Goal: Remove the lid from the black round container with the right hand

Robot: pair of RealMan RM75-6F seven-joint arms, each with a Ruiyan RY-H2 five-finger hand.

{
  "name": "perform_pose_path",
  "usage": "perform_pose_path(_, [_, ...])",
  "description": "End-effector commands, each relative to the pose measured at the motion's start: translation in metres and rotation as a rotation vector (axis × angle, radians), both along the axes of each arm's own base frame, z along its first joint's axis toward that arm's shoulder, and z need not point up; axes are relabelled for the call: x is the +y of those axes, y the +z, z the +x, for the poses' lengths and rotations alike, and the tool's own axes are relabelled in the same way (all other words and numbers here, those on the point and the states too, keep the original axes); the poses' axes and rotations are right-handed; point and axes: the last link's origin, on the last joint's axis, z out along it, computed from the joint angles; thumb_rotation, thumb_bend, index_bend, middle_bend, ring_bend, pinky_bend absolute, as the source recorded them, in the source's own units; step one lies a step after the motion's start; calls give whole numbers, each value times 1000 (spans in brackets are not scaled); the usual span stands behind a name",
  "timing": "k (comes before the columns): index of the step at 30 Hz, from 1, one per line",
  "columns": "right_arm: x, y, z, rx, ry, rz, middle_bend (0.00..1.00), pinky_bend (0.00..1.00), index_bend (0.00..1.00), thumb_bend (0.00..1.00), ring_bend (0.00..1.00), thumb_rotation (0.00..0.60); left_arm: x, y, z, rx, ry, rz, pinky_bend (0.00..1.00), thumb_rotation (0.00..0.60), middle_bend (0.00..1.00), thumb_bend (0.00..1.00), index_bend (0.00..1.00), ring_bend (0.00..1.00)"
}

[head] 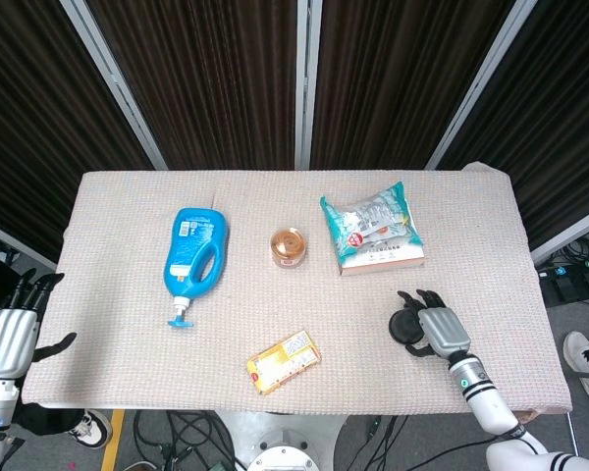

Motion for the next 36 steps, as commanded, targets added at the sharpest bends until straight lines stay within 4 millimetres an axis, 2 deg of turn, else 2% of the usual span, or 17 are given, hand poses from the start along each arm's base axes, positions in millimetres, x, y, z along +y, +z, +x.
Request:
perform_pose_path(1, [0,0,0,2,-1,-4,268,0,0,107,0,600,0,0,0,-1,1,0,313,600,154,133,138,62])
perform_pose_path(9, [0,1,-1,7,0,-25,318,0,18,130,0,600,0,-1,-1,-2,4,-3,313,600,154,133,138,62])
perform_pose_path(15, [-1,6,2,-8,17,-60,360,0,185,143,0,600,0,0,0,-3,3,0,313,600,154,133,149,62])
perform_pose_path(19, [-5,17,7,-28,41,-108,378,0,266,143,13,600,0,1,0,-4,2,0,313,600,154,133,155,62])
perform_pose_path(25, [-12,54,26,-65,124,-239,397,0,322,144,34,600,1,1,1,-3,-1,2,313,600,154,133,155,62])
perform_pose_path(31, [-11,115,71,-118,300,-420,410,0,335,144,55,600,3,2,7,-1,-16,7,313,600,154,133,155,62])
perform_pose_path(36, [7,161,111,-227,449,-569,426,0,354,144,93,600,4,0,12,3,-28,4,313,600,154,133,155,62])
